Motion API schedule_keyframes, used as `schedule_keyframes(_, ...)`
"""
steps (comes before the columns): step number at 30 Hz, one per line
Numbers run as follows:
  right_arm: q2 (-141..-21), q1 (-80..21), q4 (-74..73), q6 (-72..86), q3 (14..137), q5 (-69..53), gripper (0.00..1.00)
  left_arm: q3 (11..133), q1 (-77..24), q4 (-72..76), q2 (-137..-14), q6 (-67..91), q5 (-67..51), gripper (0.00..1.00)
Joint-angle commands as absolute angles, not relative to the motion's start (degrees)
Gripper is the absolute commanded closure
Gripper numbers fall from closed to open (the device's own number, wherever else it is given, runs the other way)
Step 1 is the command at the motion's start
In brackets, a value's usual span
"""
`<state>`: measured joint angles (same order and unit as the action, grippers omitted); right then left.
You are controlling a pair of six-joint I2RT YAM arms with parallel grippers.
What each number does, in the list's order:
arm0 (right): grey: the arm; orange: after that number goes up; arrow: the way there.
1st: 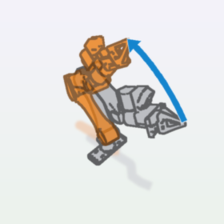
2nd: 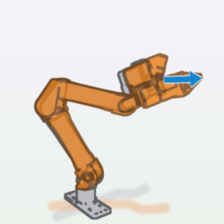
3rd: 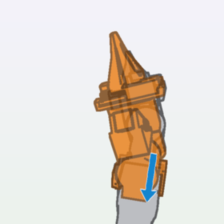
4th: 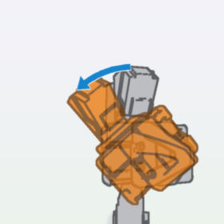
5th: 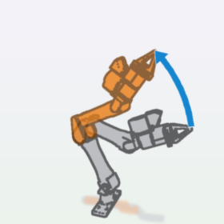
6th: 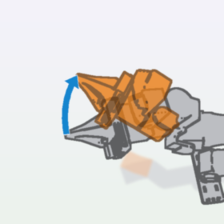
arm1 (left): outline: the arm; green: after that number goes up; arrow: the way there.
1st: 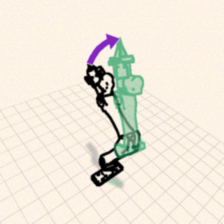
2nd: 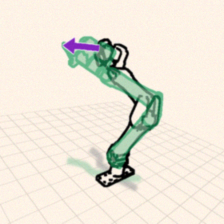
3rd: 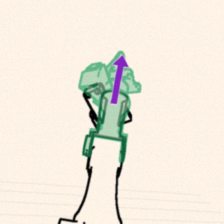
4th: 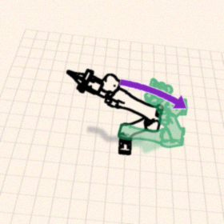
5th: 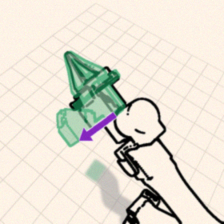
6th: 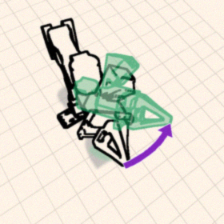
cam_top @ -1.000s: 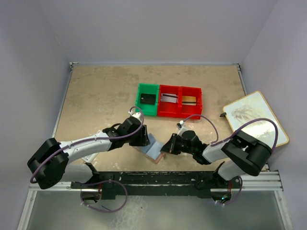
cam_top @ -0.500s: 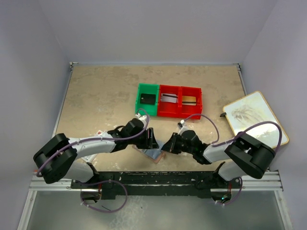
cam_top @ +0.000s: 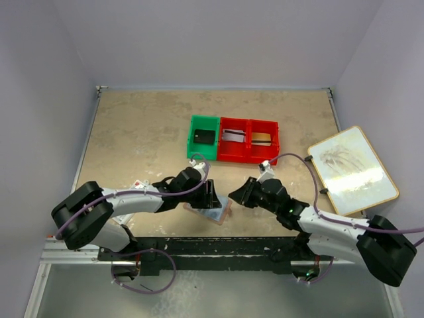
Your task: Take the credit cards out of the card holder
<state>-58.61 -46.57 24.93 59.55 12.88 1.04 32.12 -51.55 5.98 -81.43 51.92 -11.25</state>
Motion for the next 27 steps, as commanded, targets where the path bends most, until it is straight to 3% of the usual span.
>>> schedule_keyframes(1,-57.84,-46.61,27.34,57.82,12.65,-0.54,0.75,33.25,-51.94,5.2,-79.02,51.59,-6.57,0.52)
schedule_keyframes(7,-63.19,-46.59,34.94,56.59,12.82,-8.13,0.66,33.99,-52.03,-2.13,-70.67,50.03,3.14,0.49)
schedule_keyframes(15,-72.37,-46.67,38.5,55.14,15.65,-11.33,0.66,36.21,-51.86,-14.02,-71.23,47.65,16.38,0.37)
schedule_keyframes(19,-73.83,-46.67,40.59,55.5,15.04,-12.02,0.66,36.7,-51.85,-13.14,-75.34,46.35,14.73,0.38)
schedule_keyframes(27,-75.75,-46.67,38.35,55.01,16.36,-13.3,0.66,35.02,-51.86,-11.89,-76.88,46.52,13.1,0.49)
